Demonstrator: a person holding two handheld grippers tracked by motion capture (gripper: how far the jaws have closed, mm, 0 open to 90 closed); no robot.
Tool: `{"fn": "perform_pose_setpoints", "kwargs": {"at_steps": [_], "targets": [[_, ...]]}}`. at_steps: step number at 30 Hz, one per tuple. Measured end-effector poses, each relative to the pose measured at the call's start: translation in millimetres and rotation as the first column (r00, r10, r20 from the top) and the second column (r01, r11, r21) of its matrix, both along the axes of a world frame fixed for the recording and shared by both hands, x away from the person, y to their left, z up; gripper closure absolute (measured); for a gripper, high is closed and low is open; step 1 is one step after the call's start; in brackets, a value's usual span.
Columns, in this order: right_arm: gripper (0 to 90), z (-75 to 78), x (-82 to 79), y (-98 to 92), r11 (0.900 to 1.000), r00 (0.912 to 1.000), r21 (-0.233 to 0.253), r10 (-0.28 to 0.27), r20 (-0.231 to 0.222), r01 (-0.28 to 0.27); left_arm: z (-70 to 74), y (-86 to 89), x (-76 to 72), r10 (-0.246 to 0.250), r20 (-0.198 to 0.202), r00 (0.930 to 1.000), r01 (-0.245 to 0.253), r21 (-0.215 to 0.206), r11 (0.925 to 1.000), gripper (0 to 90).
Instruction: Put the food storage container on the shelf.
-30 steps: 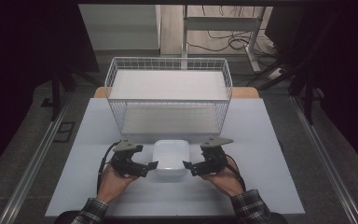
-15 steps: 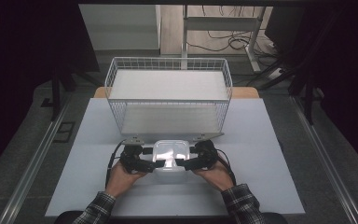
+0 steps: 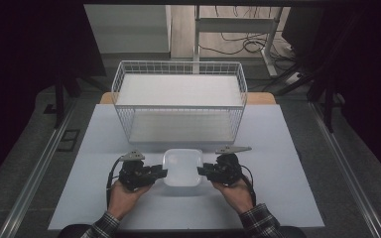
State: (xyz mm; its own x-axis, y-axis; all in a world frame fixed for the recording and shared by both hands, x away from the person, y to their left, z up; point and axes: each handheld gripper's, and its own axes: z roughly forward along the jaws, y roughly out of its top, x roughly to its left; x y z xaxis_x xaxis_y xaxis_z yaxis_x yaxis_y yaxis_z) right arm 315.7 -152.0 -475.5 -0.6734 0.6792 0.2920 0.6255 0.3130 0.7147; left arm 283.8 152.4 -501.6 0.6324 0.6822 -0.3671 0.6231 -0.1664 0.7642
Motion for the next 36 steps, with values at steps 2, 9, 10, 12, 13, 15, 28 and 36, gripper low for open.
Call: {"fn": "perform_pose_setpoints", "kwargs": {"at_steps": [2,9,10,12,13,15,28,36], "targets": [[76.8,1.2,-0.7,-1.8,1.000,0.9992,-0.003,-0.026,0.032,0.026,-1.1,-1.8,-0.9,0.016,0.016,0.9997,-0.016,0.029,0.9995,78.9],[77.3,2.3,-4.1,0.4,0.999,0.9940,-0.018,-0.037,0.103,0.039,-1.5,-2.7,1.3,0.035,0.030,0.9989,-0.036,0.028,0.9990,79.0],[77.4,2.5,-4.1,0.5,0.999,0.9936,-0.016,-0.038,0.107,0.040,-0.8,-2.9,1.6,0.038,0.035,0.9987,-0.039,0.027,0.9989,79.1],[77.4,3.3,-3.8,0.2,0.999,0.9924,-0.010,-0.042,0.116,0.044,1.1,-2.9,2.5,0.044,0.043,0.9981,-0.045,0.022,0.9988,79.1],[77.4,3.7,-3.3,-0.1,0.999,0.9920,-0.005,-0.044,0.119,0.045,2.3,-2.8,3.4,0.044,0.048,0.9979,-0.045,0.020,0.9988,79.1],[77.4,4.6,-1.9,-0.6,0.999,0.9911,0.006,-0.050,0.124,0.049,5.1,-2.7,5.6,0.048,0.053,0.9974,-0.049,0.019,0.9986,79.1],[77.2,15.6,26.3,9.4,0.998,0.9844,0.023,-0.060,0.165,0.057,19.2,4.3,31.8,0.093,0.084,0.9921,-0.094,0.011,0.9955,79.1],[76.9,14.9,53.4,14.5,0.997,0.9810,0.010,-0.079,0.177,0.078,18.3,3.8,58.9,0.114,0.076,0.9906,-0.115,0.013,0.9932,79.0]]}}
